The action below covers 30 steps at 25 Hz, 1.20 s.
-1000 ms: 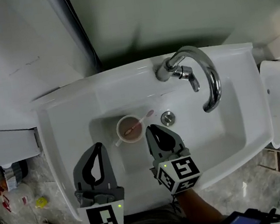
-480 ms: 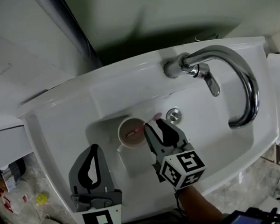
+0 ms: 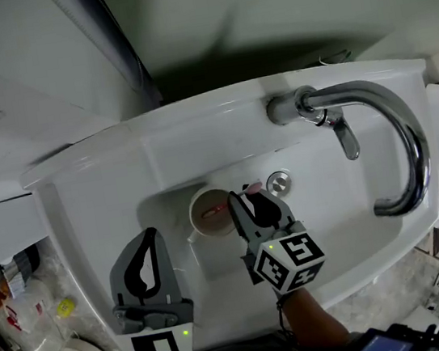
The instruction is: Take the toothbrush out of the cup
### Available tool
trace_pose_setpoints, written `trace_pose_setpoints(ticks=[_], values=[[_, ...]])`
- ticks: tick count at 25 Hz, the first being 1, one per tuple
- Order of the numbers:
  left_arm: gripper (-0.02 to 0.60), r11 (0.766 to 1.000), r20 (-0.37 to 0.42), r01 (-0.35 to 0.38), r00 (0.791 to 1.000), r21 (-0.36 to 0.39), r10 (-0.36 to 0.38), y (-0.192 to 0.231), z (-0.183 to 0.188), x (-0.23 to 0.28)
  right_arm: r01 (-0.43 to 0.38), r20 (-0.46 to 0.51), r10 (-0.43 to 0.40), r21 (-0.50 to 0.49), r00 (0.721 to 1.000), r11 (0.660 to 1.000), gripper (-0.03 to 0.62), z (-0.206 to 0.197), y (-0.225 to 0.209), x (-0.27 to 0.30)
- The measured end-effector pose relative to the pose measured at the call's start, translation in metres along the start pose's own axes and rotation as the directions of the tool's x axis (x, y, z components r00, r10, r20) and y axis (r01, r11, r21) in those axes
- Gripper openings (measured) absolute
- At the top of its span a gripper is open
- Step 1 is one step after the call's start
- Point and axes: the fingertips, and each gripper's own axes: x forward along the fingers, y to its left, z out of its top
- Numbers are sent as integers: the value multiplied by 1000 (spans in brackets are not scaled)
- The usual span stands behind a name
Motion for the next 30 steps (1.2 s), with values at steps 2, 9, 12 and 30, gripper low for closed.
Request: trace_pose_setpoints(ticks=[2,9,12,30], values=[[11,1000,-6,1,1000,-3,-1,-1,-1,-1,3,-6,-3,-10,1000,1000,112,-1,0,1],[11,1000,-15,-8,1000,-4,8,-1,-3,-3,1,13,0,-41,1000,999,60,5,3,2],[11,1000,-3,-11,1000,-5,11,-2,1,-5,-5,28,6,-41,1000,999,46,9,5,0],[11,998,65,-53,996,-20,54,-15,25,-46,-65,102,83,-175,991,982,26,35,45,-42]])
